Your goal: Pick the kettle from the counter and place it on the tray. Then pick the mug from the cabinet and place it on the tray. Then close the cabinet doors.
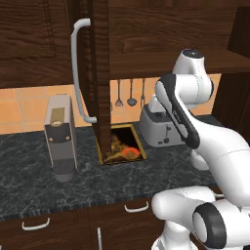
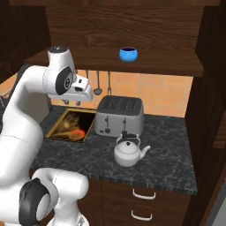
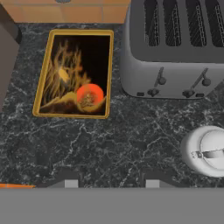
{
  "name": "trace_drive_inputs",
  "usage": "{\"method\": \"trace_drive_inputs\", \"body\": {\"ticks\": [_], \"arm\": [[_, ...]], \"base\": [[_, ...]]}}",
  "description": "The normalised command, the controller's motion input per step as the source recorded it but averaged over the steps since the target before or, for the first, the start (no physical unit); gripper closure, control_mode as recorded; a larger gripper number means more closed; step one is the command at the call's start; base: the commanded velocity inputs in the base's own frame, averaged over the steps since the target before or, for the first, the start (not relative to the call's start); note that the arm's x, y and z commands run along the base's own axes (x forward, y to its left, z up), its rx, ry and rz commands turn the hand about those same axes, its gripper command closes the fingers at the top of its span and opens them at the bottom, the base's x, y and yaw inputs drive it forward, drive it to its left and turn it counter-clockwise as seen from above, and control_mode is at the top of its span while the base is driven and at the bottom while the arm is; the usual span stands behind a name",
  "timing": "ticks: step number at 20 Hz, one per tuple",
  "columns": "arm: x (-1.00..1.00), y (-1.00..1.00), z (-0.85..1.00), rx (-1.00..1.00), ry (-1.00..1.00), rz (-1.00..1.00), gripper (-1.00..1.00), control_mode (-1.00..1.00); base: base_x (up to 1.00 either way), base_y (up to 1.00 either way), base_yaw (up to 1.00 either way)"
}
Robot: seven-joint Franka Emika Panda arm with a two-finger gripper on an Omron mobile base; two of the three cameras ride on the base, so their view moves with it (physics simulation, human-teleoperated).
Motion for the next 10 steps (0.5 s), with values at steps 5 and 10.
{"method": "trace_drive_inputs", "body": {"ticks": [5,10], "arm": [[-0.18,-0.11,-0.05,0.01,0.00,0.00,-1.00,-1.00],[-0.60,-0.50,-0.21,0.14,-0.06,-0.21,-1.00,-1.00]], "base": [[0.00,0.00,0.00],[0.00,0.00,0.00]]}}
